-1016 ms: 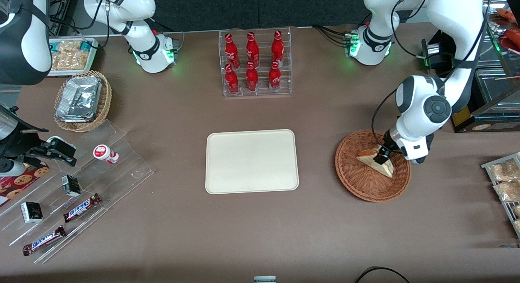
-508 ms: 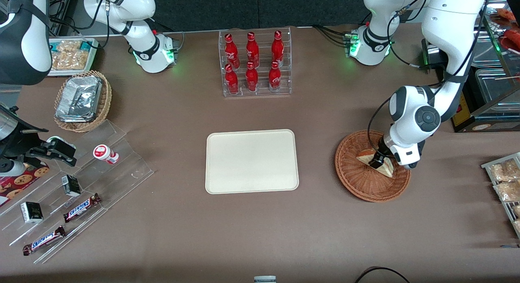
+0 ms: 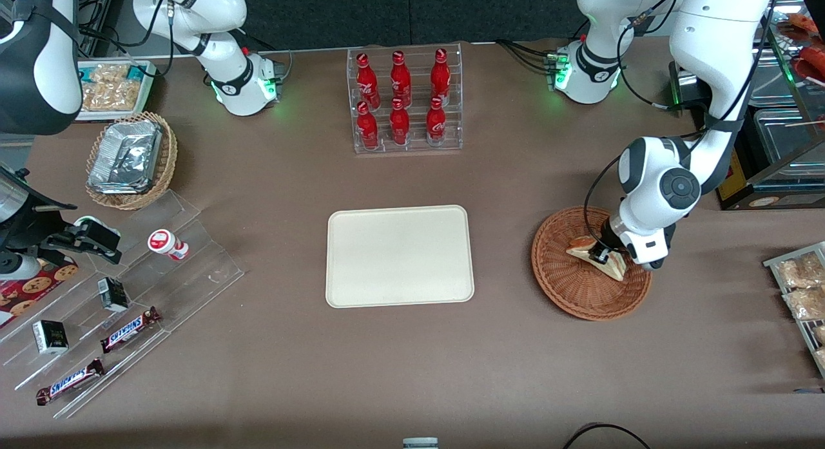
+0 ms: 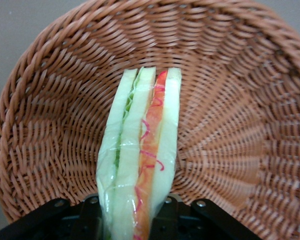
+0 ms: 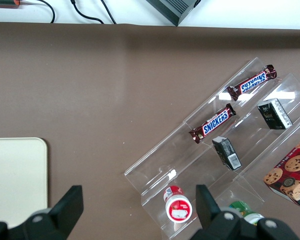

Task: Place sandwich from basket to tray
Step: 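Lower the left gripper and close it on the sandwich, then lift the sandwich and carry it over the cream tray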

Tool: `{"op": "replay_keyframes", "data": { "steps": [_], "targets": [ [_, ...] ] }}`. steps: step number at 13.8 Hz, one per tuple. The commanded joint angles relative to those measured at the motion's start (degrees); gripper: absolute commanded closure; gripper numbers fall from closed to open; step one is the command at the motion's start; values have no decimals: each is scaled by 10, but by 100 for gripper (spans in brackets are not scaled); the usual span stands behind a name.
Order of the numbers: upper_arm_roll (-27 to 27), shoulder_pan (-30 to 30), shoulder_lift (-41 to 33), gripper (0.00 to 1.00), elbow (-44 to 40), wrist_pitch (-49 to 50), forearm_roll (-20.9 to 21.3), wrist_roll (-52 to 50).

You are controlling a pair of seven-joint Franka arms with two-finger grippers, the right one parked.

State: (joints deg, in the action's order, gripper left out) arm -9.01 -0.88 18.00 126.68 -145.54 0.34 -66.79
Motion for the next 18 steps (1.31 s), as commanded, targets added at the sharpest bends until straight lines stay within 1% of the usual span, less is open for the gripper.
{"op": "replay_keyframes", "data": {
  "steps": [1, 3, 5, 6, 7, 9, 11, 13, 15, 18],
  "targets": [
    [-8, 22, -42, 96, -21, 41, 6, 11],
    [-23, 46, -51, 96, -86, 123, 5, 20],
    [-37, 83, -30, 96, -197, 244, 5, 21],
    [-37, 110, -14, 96, -251, 292, 7, 21],
    [-36, 133, -2, 96, -288, 320, 8, 19],
    [-37, 176, 12, 96, -330, 336, 8, 32],
    [-36, 226, 41, 96, -367, 333, 8, 76],
    [-36, 265, 94, 96, -430, 336, 8, 85],
    [-37, 302, 155, 95, -490, 336, 19, 102],
    [-36, 346, 232, 95, -556, 329, 21, 109]
  ]
}}
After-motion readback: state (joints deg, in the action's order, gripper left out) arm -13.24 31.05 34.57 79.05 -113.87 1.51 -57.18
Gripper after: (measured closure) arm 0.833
